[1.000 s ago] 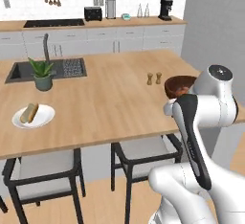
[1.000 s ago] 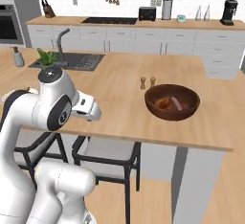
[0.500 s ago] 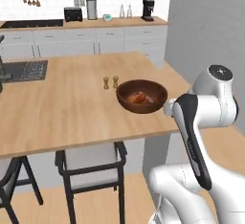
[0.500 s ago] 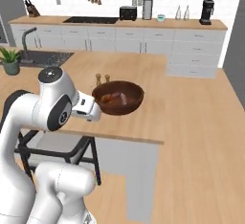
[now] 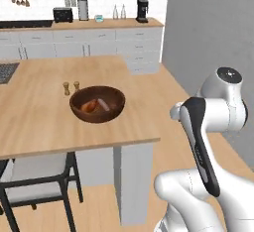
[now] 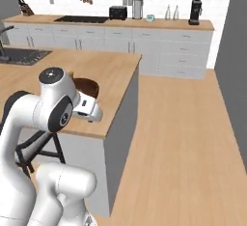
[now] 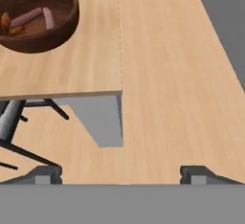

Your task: Place one bun and one sausage from the bowl on each plate.

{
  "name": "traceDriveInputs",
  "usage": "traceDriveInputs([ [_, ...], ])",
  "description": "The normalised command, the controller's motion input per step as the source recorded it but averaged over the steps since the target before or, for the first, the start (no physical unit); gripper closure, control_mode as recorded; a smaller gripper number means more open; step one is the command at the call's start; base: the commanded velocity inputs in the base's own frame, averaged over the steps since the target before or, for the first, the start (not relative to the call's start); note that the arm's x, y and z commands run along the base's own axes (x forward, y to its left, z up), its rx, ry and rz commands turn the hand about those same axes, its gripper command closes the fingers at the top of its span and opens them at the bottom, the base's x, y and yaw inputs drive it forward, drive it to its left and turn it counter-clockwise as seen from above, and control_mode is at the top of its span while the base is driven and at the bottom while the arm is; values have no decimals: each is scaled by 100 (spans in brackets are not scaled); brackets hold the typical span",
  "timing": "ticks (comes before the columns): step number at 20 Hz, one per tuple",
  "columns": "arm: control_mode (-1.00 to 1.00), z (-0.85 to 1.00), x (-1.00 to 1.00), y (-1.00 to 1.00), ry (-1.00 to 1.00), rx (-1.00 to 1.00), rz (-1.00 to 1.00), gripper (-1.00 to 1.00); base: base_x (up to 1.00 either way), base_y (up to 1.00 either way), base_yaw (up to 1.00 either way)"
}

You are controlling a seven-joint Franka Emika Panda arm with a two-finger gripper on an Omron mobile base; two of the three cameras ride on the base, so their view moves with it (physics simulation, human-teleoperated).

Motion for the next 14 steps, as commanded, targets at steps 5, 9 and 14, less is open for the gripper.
traceDriveInputs([
  [5,100,0,0,0,0,0,0,-100,29,-80,58],
  [9,100,0,0,0,0,0,0,-100,23,-73,66],
  [14,100,0,0,0,0,0,0,-100,14,-73,70],
])
